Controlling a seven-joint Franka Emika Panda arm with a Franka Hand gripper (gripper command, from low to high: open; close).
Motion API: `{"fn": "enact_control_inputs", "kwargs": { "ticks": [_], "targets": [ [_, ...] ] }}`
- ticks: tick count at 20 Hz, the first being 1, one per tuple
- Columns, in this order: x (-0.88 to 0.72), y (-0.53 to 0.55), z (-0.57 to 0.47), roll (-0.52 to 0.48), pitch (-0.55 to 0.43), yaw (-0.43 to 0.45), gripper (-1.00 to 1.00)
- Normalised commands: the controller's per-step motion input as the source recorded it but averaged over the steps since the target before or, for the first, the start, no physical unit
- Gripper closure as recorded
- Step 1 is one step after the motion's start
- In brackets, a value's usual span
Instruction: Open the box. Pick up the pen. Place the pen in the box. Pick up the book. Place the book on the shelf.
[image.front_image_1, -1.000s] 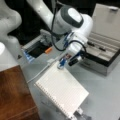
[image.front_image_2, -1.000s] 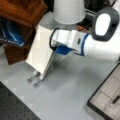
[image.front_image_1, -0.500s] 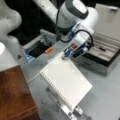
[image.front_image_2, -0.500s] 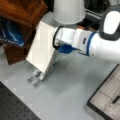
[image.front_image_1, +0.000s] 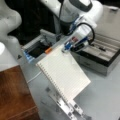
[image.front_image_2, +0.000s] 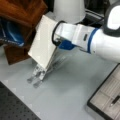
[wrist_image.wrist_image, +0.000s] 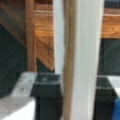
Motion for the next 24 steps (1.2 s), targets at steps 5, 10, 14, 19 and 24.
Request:
{"fn": "enact_control_inputs", "kwargs": {
  "ticks": [5,10,14,19,24],
  "targets": [
    [0.17,0.14,0.33,0.11,0.171,-0.421,1.0],
    [0.17,0.2,0.37,0.058,0.202,-0.403,1.0],
    [0.16,0.16,0.33,0.034,0.185,-0.393,1.0],
    [0.12,0.06,0.27,0.036,0.176,-0.335,1.0],
    [0.08,-0.03,0.31,0.049,0.178,-0.286,1.0]
  ]
}}
